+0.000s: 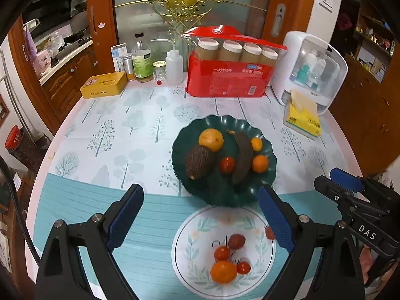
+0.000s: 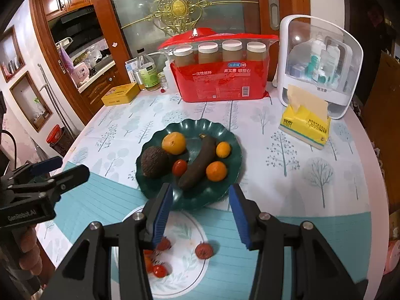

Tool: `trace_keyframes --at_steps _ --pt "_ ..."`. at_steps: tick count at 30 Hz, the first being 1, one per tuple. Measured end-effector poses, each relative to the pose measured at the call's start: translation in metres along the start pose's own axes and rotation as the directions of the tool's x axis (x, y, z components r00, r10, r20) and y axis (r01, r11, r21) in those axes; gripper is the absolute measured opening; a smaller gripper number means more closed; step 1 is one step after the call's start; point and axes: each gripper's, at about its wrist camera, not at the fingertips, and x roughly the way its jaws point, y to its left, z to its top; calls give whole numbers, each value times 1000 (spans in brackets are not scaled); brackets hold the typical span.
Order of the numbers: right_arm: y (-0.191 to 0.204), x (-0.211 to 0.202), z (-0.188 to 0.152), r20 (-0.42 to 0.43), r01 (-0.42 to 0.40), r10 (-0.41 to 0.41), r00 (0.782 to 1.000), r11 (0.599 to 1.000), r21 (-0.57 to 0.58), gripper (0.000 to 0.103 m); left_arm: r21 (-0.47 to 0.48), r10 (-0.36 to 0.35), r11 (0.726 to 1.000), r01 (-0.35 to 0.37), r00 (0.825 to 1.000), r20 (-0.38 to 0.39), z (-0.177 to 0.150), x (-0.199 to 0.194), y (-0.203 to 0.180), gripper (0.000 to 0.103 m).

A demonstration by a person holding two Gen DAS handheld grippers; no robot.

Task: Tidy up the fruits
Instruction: 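Move both tools back toward the white plate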

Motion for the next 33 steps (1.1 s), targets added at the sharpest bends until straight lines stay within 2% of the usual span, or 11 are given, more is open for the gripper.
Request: trace_keyframes --at_steps 3,12,19,26,33 --pt "4 -4 -10 0 2 -2 1000 1000 4 48 11 -20 1000 20 1000 -3 -13 -1 -4 92" --pt "3 -4 -45 -29 9 -8 1000 999 43 48 71 17 997 -15 999 -31 -57 17 -13 92" --pt "-3 17 -74 -87 25 -18 996 996 81 48 73 1 997 9 991 -135 -93 52 -15 92" --pt "-9 43 -100 -144 10 9 990 992 128 48 80 -4 997 20 980 -201 -119 80 -18 92" --pt "-11 65 -108 -175 0 26 984 989 149 48 56 -17 998 32 968 -251 -141 98 -18 92"
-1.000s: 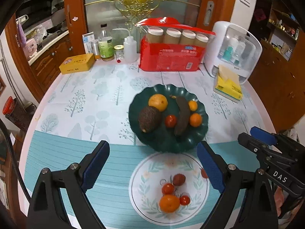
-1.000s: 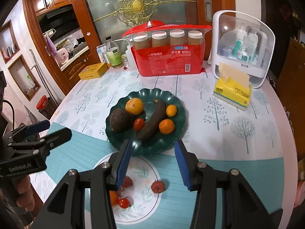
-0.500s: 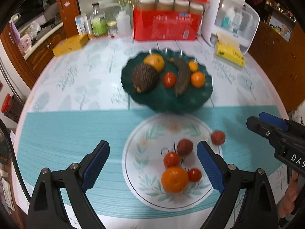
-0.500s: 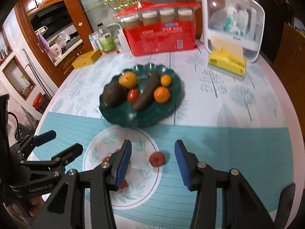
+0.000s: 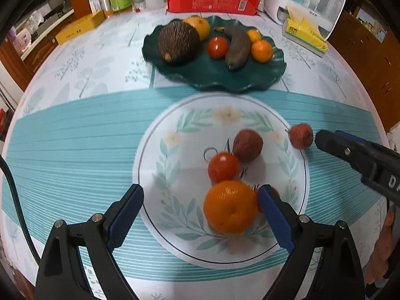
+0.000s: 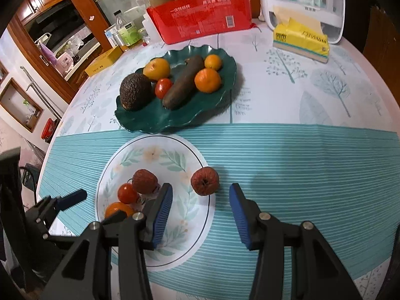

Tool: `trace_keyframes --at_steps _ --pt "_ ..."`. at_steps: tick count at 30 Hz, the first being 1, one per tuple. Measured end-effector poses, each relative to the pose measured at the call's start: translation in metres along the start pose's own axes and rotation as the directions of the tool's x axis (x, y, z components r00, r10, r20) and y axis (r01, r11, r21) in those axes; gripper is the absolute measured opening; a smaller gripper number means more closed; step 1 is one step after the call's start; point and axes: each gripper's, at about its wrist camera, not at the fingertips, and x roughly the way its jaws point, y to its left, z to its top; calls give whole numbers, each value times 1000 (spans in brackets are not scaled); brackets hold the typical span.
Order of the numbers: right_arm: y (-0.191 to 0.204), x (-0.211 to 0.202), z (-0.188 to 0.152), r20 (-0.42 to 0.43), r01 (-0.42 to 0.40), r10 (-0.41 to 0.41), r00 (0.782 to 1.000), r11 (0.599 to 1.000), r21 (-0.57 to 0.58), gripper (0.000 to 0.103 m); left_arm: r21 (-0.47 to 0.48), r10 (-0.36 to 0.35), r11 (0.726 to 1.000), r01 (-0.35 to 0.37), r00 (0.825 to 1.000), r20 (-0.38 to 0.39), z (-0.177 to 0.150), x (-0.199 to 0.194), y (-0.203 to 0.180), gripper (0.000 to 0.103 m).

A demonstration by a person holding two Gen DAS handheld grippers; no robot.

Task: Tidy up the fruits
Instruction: 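Move both tools back toward the white plate, then grasp the large orange with the left tool while the right tool grasps a lychee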

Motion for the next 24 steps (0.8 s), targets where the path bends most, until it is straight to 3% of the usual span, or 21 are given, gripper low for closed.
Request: trace_keyframes --at_steps 18,24 --pt "2 36 8 -34 35 -36 999 999 -16 48 -58 -96 994 95 995 -14 -7 10 8 92" --pt "1 41 7 -42 55 -56 998 998 -32 46 -76 -142 987 141 990 -17 -6 14 9 82"
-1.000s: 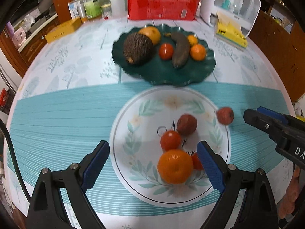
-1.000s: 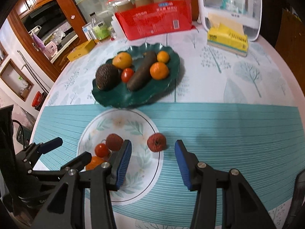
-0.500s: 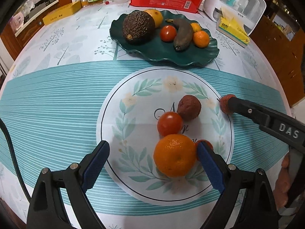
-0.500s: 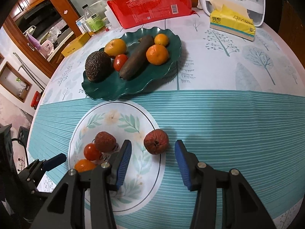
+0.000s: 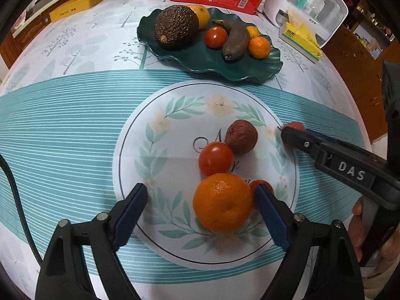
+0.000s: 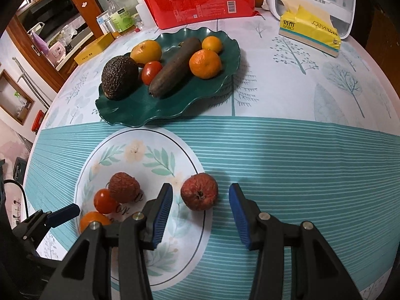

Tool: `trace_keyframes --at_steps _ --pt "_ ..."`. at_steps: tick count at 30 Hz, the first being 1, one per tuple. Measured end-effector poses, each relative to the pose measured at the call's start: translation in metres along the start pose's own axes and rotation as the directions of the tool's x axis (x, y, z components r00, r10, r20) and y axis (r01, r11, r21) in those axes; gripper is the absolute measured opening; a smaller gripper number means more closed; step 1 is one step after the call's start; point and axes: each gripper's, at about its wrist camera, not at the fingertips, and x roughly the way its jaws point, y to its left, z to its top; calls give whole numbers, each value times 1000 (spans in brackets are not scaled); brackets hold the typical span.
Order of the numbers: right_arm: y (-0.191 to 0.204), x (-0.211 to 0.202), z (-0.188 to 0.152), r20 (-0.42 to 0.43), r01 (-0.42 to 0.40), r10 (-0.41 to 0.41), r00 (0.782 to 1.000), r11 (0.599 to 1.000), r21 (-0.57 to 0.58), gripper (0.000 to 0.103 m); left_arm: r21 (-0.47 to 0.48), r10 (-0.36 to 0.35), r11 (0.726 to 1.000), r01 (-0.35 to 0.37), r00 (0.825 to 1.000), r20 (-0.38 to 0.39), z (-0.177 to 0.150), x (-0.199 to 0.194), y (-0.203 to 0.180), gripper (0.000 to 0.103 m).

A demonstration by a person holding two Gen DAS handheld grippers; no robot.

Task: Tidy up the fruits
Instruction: 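Grasp the large orange with the left tool while the right tool grasps a lychee, then carry orange and lychee onto the green plate and open both tools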

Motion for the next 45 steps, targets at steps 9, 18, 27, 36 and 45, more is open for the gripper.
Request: trace_keyframes --at_steps 9,18,27,36,45 --pt "5 4 -4 -7 6 -6 1000 1000 -28 30 -5 -102 995 102 995 -4 -1 -2 -2 47" --pt "10 -4 -11 8 -1 1 1000 999 -36 30 3 -86 996 86 996 9 -5 -10 3 42" --pt "22 -30 -11 39 -22 24 999 999 -49 30 31 -60 998 58 997 55 12 -46 3 42" --pt "41 -99 15 147 -29 46 988 993 -117 30 100 -61 994 48 988 140 68 -112 -12 42" --pt "49 -174 96 338 40 34 941 977 -211 30 190 -50 982 -7 954 295 165 -183 -31 42"
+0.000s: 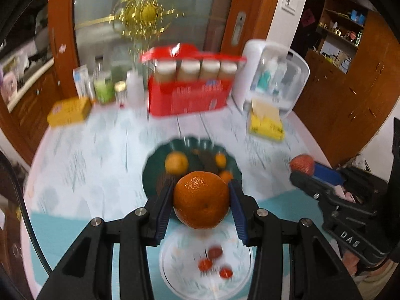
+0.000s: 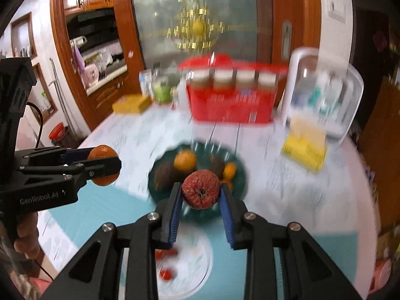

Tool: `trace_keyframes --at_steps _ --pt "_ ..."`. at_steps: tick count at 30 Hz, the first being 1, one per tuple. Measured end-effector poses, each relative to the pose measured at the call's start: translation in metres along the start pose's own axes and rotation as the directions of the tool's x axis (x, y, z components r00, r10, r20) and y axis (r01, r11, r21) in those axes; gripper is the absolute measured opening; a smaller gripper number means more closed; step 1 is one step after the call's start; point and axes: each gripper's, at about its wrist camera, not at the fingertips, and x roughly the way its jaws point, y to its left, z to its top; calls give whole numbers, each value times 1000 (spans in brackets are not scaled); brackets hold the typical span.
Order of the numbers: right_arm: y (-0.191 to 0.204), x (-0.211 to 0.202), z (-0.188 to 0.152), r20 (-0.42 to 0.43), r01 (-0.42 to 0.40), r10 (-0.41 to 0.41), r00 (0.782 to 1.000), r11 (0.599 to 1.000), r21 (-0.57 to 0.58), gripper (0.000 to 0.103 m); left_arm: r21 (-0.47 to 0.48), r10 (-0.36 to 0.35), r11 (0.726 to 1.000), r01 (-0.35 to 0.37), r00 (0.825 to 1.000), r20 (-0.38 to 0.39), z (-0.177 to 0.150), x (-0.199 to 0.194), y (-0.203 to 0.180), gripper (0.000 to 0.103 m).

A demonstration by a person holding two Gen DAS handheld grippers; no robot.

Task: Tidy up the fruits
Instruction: 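Carry orange and lychee onto the green plate and open both tools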

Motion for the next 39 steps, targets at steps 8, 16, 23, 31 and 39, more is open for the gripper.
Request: trace_keyframes --at_steps 8,16,23,31,39 --pt "-19 30 72 82 43 -41 996 999 -24 30 5 66 998 -66 998 -8 71 47 21 42" --pt "-13 121 74 -14 7 -8 1000 997 -77 30 -57 130 989 -140 980 -149 64 148 62 42" --pt "-13 200 39 -167 -38 27 986 997 -64 30 -86 147 981 -174 954 -263 37 215 83 42" --pt "-8 238 18 -243 -73 49 969 993 -92 30 -103 135 979 -178 933 -335 21 255 96 43" --pt "-4 253 9 -276 -81 45 960 989 -122 31 -105 125 980 -171 930 -345 22 260 96 62"
